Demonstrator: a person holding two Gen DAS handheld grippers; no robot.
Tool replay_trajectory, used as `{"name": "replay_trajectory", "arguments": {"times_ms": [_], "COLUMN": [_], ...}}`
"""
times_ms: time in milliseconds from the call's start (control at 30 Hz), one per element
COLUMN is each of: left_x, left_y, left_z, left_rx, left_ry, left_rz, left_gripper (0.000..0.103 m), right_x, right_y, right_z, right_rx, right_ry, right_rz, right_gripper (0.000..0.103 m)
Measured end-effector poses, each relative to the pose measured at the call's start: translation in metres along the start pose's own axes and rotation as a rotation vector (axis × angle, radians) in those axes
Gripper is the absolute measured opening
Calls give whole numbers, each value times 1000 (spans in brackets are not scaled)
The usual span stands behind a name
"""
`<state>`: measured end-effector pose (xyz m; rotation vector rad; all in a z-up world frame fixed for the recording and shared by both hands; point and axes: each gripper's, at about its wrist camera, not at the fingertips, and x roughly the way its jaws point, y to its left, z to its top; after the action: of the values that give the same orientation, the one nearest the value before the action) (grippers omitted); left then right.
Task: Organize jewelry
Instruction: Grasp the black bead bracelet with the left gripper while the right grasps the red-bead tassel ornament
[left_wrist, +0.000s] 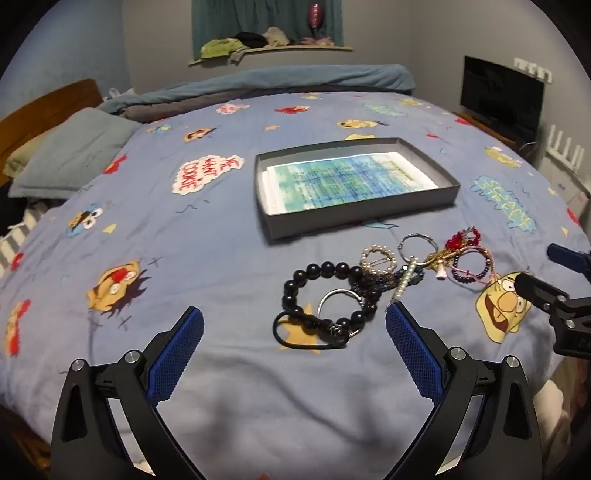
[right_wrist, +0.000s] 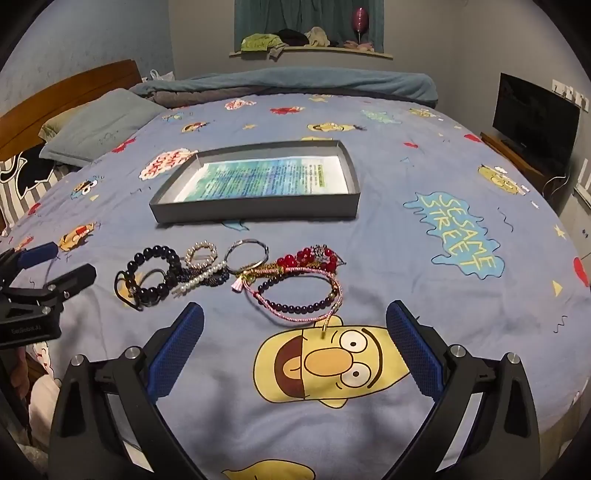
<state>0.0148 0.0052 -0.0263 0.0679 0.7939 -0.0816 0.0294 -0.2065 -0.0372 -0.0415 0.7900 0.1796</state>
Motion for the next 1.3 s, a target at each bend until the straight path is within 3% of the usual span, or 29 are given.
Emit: {"name": "replay_trajectory", "arguments": {"times_ms": [67, 333, 600, 667, 733, 833, 1000, 1133, 1300], "left_x": [5, 35, 49, 55, 61, 71, 86, 100, 109], "left_y": [7, 31, 43, 44, 43, 39, 31, 29, 31], "left_z": [-2, -13, -2, 2, 6, 11, 15, 15, 14], "left_rx": [-2, -6, -17, -9, -1, 14, 41, 42, 48], "left_ry": [2, 63, 45, 47, 59, 78, 105, 146, 162], "left_rz": [-26, -11, -19, -23, -31, -58, -92, -120, -142], "left_gripper": [98, 97, 95, 90, 77, 64, 55, 41, 36], "right_x": [3, 19, 30, 33, 39, 50, 68, 83, 96], "right_y": [-3, -15, -37, -41, -48, -54, -55, -54, -52], "right_z": [-1, -7, -2, 0, 4, 11, 20, 26, 27], "right_rx": [-7, 21, 65, 72, 92, 110, 97, 98, 89], "right_ry": [1, 9, 30, 34, 36, 37, 69, 79, 94], "right_rz": [2, -8, -38, -43, -42, -29, -8, 18, 38], "right_gripper": [98, 98, 96, 90, 81, 70, 57, 50, 38]}}
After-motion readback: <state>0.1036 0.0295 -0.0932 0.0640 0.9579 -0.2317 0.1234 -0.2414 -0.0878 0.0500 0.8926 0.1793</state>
